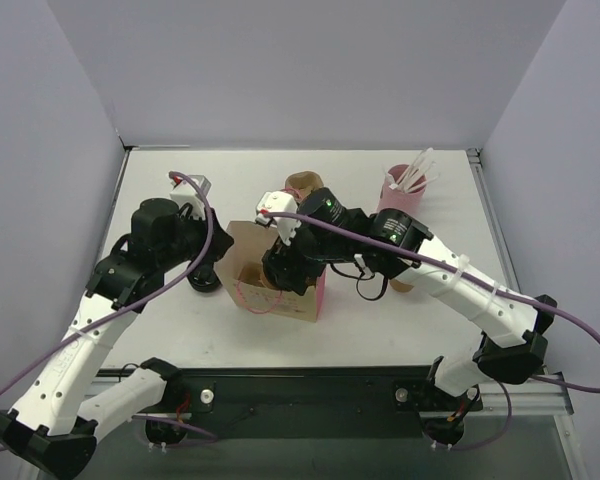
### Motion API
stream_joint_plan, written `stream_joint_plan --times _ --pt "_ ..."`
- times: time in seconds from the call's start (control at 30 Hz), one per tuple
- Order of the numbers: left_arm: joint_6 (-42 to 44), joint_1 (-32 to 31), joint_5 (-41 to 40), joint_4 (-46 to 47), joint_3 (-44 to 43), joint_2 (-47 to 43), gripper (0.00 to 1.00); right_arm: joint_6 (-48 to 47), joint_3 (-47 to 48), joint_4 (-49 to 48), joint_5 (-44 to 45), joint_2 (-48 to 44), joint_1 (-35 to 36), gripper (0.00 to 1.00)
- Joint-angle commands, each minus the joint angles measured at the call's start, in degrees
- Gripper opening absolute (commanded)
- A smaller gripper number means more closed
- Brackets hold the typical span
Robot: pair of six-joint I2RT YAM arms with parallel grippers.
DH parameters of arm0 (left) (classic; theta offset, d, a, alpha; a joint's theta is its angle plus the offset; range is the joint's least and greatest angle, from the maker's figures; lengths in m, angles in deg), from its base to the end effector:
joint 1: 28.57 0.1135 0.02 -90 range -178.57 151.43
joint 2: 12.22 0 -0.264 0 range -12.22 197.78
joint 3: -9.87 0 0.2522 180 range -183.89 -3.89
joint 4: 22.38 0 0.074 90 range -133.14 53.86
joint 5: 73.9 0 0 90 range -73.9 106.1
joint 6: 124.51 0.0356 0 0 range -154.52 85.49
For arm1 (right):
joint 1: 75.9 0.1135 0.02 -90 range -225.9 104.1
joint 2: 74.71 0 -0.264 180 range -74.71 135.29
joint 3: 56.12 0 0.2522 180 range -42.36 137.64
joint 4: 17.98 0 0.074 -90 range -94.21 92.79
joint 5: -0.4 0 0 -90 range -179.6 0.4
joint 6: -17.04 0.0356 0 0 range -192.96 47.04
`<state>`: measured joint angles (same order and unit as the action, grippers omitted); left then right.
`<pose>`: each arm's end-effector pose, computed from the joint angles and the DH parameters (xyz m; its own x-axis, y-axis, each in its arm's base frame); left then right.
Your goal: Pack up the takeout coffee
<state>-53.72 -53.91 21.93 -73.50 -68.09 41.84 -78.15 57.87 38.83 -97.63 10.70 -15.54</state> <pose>0.1728 -0.0858 0.3794 -0.5573 -0.0982 -0.8245 0.3431 0.8770 -0.3365 0.1523 0.2776 0.4456 -0.1496 -0.4441 -0.8834 -0.9389 0.3440 -0.0139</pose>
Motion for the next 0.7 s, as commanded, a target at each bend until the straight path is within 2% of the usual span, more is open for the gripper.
stream_joint_plan --times 0.0,0.03,0.27,0.53,0.6,0.67 --pt "0.2 0.2 -2.7 -5.2 -1.4 -1.2 0.4 -1.2 -1.2 -0.7 3.0 0.0 2.1 0.49" --pt "0.8 0.3 -3.1 -6.0 -1.7 -1.4 0.44 -1.1 -1.3 -0.6 3.2 0.1 2.4 0.49" --pt "1.6 0.3 -5.1 -10.9 -1.8 -3.0 0.48 -1.1 -3.0 0.5 5.5 -0.1 5.1 0.48" --pt "1.1 0.3 -2.4 -5.8 0.0 -4.8 0.48 -1.5 -4.6 1.2 7.9 0.1 6.8 0.48" --pt "1.3 0.3 -1.4 -4.8 0.0 -4.6 0.45 -1.6 -5.0 1.3 7.9 0.1 7.1 0.48" --pt "1.8 0.3 -0.2 -4.4 0.3 -4.1 0.28 -1.8 -5.1 1.3 9.9 0.2 7.4 0.48"
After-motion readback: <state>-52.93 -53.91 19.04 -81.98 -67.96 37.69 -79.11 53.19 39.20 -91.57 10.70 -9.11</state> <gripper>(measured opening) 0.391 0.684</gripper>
